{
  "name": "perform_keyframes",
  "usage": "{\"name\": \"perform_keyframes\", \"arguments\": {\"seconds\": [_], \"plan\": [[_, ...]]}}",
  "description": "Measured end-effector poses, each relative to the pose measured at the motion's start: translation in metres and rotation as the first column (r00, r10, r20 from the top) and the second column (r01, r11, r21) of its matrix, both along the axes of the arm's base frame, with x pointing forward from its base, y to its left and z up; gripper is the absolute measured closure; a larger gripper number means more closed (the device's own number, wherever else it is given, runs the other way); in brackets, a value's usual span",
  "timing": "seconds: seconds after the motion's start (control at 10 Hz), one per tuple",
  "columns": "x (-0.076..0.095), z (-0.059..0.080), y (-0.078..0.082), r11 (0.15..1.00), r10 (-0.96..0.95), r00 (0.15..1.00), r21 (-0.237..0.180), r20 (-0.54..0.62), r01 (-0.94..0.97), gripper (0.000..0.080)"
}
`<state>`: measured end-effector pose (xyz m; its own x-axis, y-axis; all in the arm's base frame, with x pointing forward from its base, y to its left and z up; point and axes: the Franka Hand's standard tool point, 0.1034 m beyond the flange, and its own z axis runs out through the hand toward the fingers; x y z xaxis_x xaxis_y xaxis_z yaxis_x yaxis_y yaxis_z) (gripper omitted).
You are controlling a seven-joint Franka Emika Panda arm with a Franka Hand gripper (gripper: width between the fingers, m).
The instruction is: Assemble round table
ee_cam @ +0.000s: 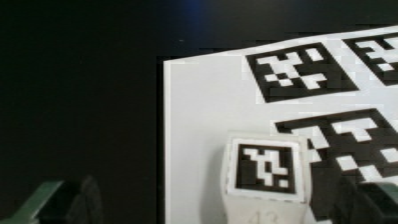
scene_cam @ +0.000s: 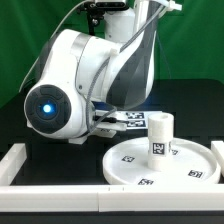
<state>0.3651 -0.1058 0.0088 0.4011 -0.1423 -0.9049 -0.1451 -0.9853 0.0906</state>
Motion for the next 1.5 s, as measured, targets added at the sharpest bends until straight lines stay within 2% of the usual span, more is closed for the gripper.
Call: {"name": "perform_keyframes", "arguments": {"seconds": [0.4,0.8,1.3,1.5], "plan": [[-0.0004,-0.0001,-0.0015,1.0,-0.004,1.0,0.0,0.0,0.004,0.0151],[0.0018,-0.0008,-0.0018,0.999,-0.025,0.999,-0.034,-0.042,0.024,0.0151],[0.0015,-0.0011,-0.0031,0.999,-0.027,0.999,-0.039,-0.037,0.025,0.0151],[0.0056,0.0046,-0.0054,0.999,-0.04,0.998,-0.034,-0.05,0.038,0.0151]]}}
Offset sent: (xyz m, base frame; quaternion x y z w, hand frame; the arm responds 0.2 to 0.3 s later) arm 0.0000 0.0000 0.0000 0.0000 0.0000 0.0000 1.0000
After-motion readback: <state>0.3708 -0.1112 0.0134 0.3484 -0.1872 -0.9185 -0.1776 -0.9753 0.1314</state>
